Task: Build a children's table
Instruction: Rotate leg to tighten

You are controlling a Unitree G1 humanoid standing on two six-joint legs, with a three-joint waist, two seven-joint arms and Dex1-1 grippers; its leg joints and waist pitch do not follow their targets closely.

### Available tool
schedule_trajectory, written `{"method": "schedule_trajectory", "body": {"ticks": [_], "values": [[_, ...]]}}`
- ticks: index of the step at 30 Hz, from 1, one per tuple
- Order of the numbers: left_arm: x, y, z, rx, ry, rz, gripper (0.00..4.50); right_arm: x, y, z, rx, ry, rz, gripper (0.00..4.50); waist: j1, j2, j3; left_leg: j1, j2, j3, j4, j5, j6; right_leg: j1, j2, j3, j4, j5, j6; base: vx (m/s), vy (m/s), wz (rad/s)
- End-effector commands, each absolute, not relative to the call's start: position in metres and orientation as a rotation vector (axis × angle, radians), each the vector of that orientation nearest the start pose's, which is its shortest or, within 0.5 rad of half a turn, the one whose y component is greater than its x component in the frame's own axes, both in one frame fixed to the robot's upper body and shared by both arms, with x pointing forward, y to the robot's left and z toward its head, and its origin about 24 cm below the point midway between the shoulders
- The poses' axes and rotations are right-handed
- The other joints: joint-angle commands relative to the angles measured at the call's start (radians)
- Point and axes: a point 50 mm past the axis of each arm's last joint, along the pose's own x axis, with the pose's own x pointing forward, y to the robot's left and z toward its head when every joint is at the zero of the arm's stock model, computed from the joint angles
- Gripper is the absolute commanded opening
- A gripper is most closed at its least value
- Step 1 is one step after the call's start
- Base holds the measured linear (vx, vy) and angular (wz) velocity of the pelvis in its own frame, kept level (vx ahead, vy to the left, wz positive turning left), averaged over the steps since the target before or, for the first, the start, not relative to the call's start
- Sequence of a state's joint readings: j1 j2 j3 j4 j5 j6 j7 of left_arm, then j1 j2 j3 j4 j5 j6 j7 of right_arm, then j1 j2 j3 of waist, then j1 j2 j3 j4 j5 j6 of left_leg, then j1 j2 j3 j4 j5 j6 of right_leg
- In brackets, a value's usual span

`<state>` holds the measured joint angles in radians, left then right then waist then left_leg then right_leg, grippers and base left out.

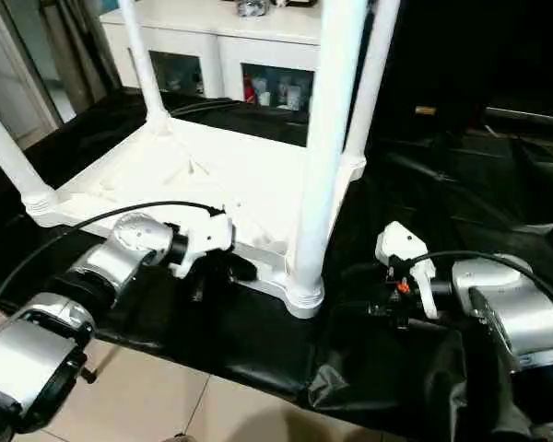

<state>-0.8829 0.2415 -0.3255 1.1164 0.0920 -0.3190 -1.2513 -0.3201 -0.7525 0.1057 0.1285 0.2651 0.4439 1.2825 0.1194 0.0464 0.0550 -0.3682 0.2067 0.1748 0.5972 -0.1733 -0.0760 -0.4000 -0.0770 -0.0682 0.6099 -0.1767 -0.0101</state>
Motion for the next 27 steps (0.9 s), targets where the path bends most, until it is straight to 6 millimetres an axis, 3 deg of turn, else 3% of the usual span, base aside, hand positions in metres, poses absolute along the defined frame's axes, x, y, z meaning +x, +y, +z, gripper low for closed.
{"method": "schedule_trajectory", "body": {"ticks": [1,2,3,7,9,15,16,27], "values": [[0.342,0.101,0.063,0.549,0.331,-1.514,0.88,0.273,-0.229,0.1,-0.268,0.527,1.176,4.13,0.003,-0.028,-0.072,0.005,0.018,-0.003,-0.061,-0.19,0.084,0.054,-0.061,0.034,-0.087,-0.287,-0.193,0.0,0.0,0.0],[0.342,0.101,0.064,0.544,0.328,-1.521,0.92,0.273,-0.229,0.099,-0.267,0.527,1.177,4.17,0.003,-0.028,-0.071,0.004,0.017,-0.002,-0.06,-0.187,0.086,0.055,-0.062,0.034,-0.086,-0.283,-0.194,0.0,0.0,0.0],[0.343,0.101,0.065,0.549,0.329,-1.52,1.04,0.272,-0.229,0.099,-0.268,0.527,1.177,4.22,0.004,-0.022,-0.073,0.003,0.016,-0.003,-0.059,-0.179,0.087,0.055,-0.062,0.035,-0.085,-0.272,-0.196,0.0,0.0,0.0],[0.343,0.103,0.062,0.592,0.329,-1.507,1.32,0.272,-0.229,0.098,-0.268,0.528,1.178,4.48,0.003,-0.024,-0.075,0.002,0.018,-0.002,-0.057,-0.166,0.092,0.056,-0.06,0.035,-0.079,-0.211,-0.215,0.0,0.0,0.0],[0.344,0.103,0.061,0.612,0.323,-1.49,1.67,0.271,-0.229,0.098,-0.269,0.53,1.178,4.5,0.0,-0.018,-0.073,0.002,0.017,-0.002,-0.058,-0.179,0.09,0.056,-0.059,0.034,-0.08,-0.225,-0.214,0.0,0.0,0.0],[0.345,0.107,0.056,0.645,0.361,-1.453,1.67,0.269,-0.229,0.097,-0.271,0.532,1.179,4.5,-0.003,-0.021,-0.07,0.006,0.016,-0.002,-0.06,-0.207,0.076,0.056,-0.059,0.033,-0.091,-0.295,-0.19,0.0,0.0,0.0],[0.345,0.108,0.056,0.639,0.365,-1.449,1.56,0.269,-0.229,0.097,-0.271,0.532,1.179,4.5,-0.003,-0.017,-0.071,0.006,0.016,-0.003,-0.06,-0.206,0.075,0.056,-0.059,0.034,-0.09,-0.293,-0.19,0.0,0.0,0.0],[0.35,0.116,0.056,0.491,0.468,-1.367,0.73,0.268,-0.229,0.093,-0.271,0.537,1.177,4.5,-0.007,-0.024,-0.07,0.004,0.015,-0.001,-0.059,-0.191,0.082,0.057,-0.059,0.034,-0.085,-0.26,-0.211,0.0,0.0,0.0]]}}
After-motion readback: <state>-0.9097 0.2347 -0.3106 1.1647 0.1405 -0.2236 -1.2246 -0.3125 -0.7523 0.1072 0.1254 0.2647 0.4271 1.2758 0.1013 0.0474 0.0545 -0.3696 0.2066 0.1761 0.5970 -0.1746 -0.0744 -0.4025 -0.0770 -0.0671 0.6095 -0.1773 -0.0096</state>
